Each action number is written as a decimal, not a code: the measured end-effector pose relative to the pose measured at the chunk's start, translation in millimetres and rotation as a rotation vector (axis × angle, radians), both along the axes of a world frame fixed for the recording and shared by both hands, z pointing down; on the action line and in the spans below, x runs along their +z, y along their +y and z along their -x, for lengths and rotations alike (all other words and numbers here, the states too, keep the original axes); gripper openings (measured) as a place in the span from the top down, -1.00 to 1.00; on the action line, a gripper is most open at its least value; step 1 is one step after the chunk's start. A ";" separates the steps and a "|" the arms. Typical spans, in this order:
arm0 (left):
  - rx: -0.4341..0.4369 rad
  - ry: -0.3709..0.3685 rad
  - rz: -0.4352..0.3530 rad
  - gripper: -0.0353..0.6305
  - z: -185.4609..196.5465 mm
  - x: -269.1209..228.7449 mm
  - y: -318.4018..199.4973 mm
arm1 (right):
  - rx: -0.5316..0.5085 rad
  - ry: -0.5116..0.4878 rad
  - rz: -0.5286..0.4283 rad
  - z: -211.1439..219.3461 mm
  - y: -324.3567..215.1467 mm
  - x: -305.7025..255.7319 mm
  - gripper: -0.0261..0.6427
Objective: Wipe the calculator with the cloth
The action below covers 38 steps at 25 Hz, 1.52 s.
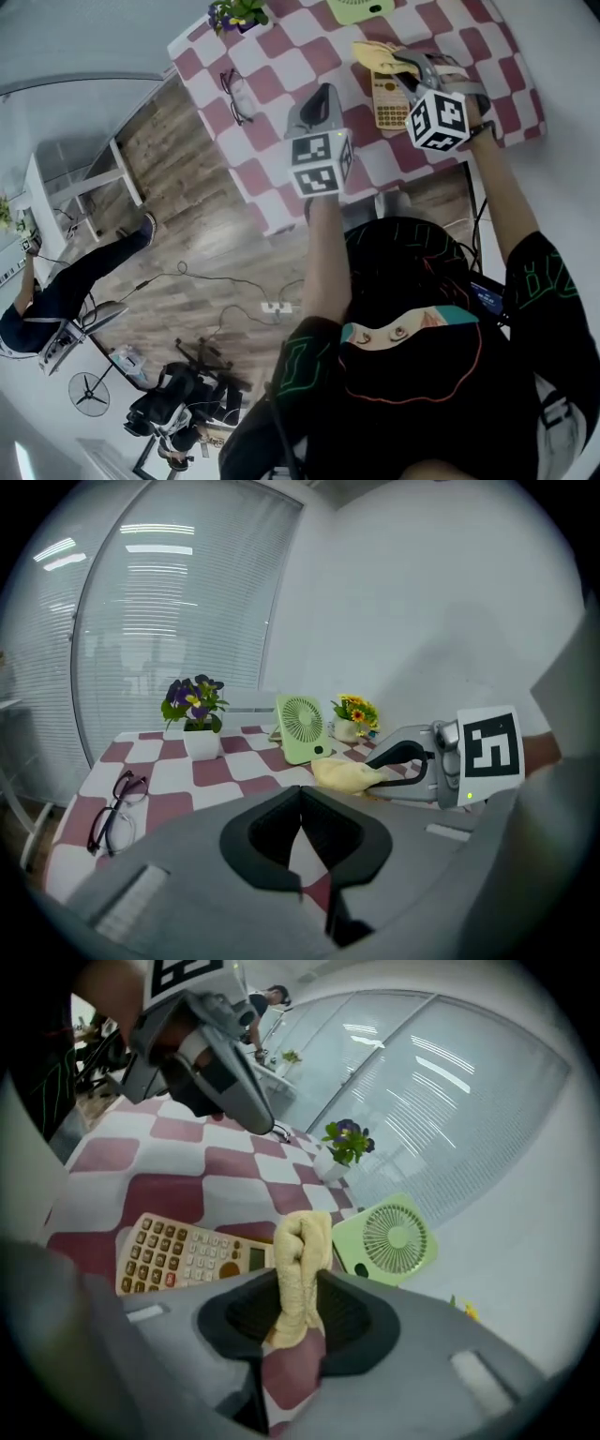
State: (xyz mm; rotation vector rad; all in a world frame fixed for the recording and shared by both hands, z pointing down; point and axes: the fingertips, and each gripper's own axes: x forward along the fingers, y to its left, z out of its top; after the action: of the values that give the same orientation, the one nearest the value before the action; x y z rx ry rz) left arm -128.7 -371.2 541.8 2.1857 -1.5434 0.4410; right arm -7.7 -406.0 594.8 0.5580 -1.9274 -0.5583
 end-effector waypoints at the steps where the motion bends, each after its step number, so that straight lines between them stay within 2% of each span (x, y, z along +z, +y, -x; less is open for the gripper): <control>1: -0.002 0.001 0.002 0.87 0.7 0.8 0.4 | -0.018 0.023 -0.009 0.9 1.9 2.1 0.58; 5: -0.009 0.008 0.007 0.87 0.4 6.5 6.6 | -0.101 0.102 -0.010 6.0 14.9 10.0 0.58; 10: -0.014 0.016 -0.001 0.87 -5.4 6.4 16.2 | -0.162 0.156 0.042 5.9 32.7 16.5 0.59; 14: -0.031 0.021 -0.011 0.87 -3.1 1.5 25.7 | -0.191 0.190 0.068 5.8 47.7 18.2 0.59; 25: -0.088 0.048 -0.037 0.87 2.0 -5.2 51.8 | -0.272 0.280 0.058 3.4 89.0 19.8 0.59; 32: -0.122 0.076 -0.046 0.87 -3.3 -11.5 69.0 | -0.278 0.263 0.087 3.1 119.4 13.1 0.59; 38: -0.120 0.076 -0.080 0.87 -9.9 -22.4 71.7 | -0.229 0.209 0.171 3.4 140.9 14.5 0.59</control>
State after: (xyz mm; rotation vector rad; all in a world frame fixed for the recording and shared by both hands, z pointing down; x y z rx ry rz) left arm -118.8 -299.5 519.4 2.1274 -1.6663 0.2602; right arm -11.2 -265.1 609.3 0.1629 -1.8275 -0.5660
